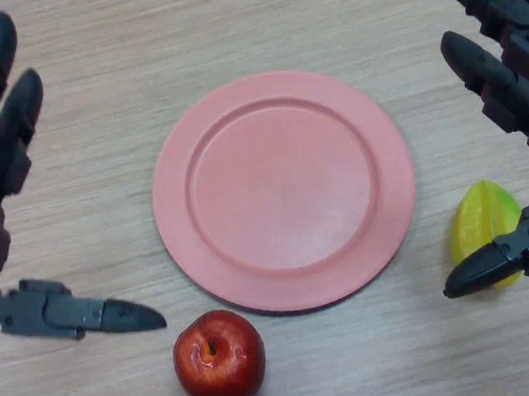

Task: Pick up the red apple and place it on the plate

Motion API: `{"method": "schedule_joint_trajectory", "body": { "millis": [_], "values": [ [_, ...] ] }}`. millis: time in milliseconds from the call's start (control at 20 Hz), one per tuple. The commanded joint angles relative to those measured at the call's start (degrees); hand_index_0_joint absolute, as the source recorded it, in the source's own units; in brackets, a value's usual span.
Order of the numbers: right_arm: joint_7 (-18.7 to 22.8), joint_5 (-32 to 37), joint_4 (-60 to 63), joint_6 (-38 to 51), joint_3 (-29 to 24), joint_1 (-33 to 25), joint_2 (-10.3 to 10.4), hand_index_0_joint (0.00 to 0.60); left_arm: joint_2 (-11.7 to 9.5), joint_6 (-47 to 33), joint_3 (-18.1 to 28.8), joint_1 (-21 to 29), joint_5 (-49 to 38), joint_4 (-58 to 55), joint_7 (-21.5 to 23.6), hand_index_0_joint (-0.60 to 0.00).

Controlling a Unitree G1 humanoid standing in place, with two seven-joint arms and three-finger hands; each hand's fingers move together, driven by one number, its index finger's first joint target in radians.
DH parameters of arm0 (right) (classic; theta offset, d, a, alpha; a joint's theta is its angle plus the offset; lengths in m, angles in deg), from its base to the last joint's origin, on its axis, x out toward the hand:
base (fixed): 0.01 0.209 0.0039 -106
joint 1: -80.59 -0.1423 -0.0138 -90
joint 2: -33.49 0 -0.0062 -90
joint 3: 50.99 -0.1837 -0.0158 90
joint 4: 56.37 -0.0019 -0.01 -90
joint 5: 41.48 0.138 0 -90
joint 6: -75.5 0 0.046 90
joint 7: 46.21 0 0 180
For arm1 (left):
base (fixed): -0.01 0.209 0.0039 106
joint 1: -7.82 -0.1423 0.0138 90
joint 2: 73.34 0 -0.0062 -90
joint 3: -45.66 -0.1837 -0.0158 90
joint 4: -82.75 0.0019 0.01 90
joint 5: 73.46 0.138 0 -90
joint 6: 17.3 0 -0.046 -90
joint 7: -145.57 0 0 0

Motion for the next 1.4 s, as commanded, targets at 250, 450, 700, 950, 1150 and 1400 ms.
{"method": "schedule_joint_trajectory", "body": {
  "millis": [250, 450, 700, 950, 1150, 1400],
  "values": [
    [0.2, 0.5, -4.7, 8.1, -2.9, 0.2, -0.8, 0.0, 2.5, -29.6, -7.8, -14.0, 11.5, 2.5, -0.8, 0.0],
    [0.0, 1.2, -6.6, 6.2, -3.7, 0.9, -0.7, 0.0, 2.5, -38.9, -12.9, -20.2, 21.0, 12.6, 4.3, 0.0],
    [-0.3, 0.1, -7.2, 7.3, -3.6, 1.9, -0.5, 0.0, 2.3, -43.9, -17.1, -18.9, 28.8, 25.5, 10.8, 0.0],
    [-0.4, 0.5, -7.9, 6.3, -4.3, 2.0, -0.5, 0.0, 1.1, -42.1, -20.7, -16.5, 27.0, 29.3, 12.2, -0.45],
    [-0.4, 2.5, -8.8, 6.3, -7.0, 2.6, -0.8, 0.0, -0.5, -40.5, -22.6, -15.6, 25.9, 27.7, 12.0, -0.6],
    [-0.6, 2.3, -8.8, 6.8, -7.8, 3.5, -0.9, 0.0, -0.6, -35.9, -23.2, -14.5, 24.5, 13.8, 8.4, -0.6]
  ]
}}
